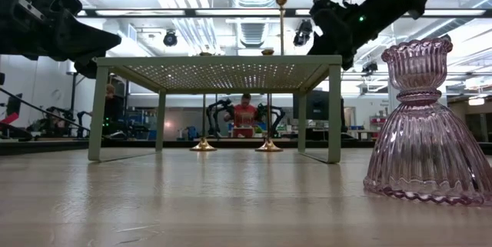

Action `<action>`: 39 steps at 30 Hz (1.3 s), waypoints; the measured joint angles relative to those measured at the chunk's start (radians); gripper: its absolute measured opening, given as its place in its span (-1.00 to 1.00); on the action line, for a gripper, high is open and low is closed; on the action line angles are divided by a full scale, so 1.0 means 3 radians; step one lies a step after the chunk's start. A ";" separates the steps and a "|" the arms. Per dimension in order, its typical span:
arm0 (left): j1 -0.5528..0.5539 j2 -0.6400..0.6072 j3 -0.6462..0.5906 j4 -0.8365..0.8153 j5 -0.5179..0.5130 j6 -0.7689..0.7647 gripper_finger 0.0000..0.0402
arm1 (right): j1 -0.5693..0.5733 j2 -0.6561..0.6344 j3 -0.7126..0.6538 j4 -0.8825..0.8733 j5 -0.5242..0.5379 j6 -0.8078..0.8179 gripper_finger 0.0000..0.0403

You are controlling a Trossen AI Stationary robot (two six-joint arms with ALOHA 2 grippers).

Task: Pick & Place candle stick holders
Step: Put the right gold candle holder on the shelf

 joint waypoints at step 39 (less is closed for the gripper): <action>-0.0001 0.0001 0.0000 0.0000 0.0000 0.0001 -0.93 | -0.0556 -0.0328 -0.0001 0.0116 0.0253 -0.0384 -0.50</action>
